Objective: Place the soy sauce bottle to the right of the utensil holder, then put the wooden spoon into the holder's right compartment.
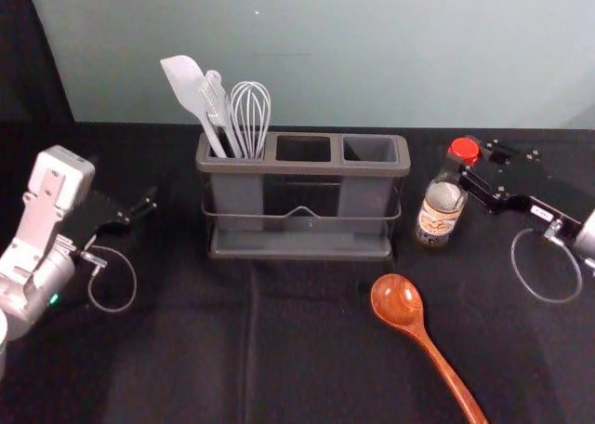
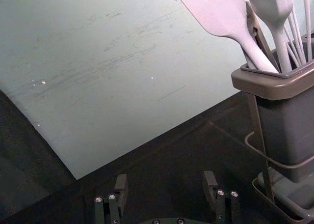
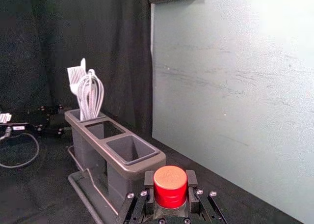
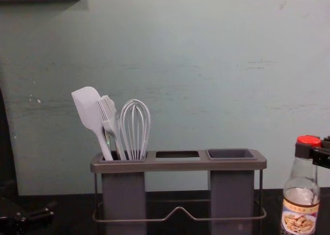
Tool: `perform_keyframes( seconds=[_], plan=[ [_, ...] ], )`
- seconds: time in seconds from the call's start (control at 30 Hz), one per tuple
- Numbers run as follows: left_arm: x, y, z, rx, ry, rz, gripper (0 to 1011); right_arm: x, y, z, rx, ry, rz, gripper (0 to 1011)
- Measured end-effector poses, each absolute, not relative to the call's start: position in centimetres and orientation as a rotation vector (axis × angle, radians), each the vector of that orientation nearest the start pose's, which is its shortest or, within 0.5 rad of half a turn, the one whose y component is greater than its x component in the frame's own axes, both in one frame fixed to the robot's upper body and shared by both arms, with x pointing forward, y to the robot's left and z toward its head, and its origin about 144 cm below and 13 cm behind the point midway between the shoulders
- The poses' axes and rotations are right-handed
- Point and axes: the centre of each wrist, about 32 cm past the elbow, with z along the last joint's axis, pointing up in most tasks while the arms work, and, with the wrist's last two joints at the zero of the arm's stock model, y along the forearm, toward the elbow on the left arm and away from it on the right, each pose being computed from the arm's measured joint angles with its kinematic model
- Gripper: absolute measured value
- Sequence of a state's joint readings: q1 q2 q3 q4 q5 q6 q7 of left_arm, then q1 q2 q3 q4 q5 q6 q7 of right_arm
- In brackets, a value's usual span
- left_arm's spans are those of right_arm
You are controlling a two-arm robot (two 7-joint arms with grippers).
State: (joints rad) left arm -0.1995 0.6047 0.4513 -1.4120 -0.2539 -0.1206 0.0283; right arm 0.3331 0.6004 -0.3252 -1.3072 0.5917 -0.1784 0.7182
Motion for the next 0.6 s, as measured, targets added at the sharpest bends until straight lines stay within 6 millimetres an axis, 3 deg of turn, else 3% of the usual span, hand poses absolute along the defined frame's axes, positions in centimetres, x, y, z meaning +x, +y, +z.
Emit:
perform_keyframes(
  seconds=[0.6],
  plan=[
    [48.9,31.0,114.0,0.304,-0.285,1.248,1005,54.7,-35.0,118.1,-0.011,-0.116,-0.719,378]
  ],
)
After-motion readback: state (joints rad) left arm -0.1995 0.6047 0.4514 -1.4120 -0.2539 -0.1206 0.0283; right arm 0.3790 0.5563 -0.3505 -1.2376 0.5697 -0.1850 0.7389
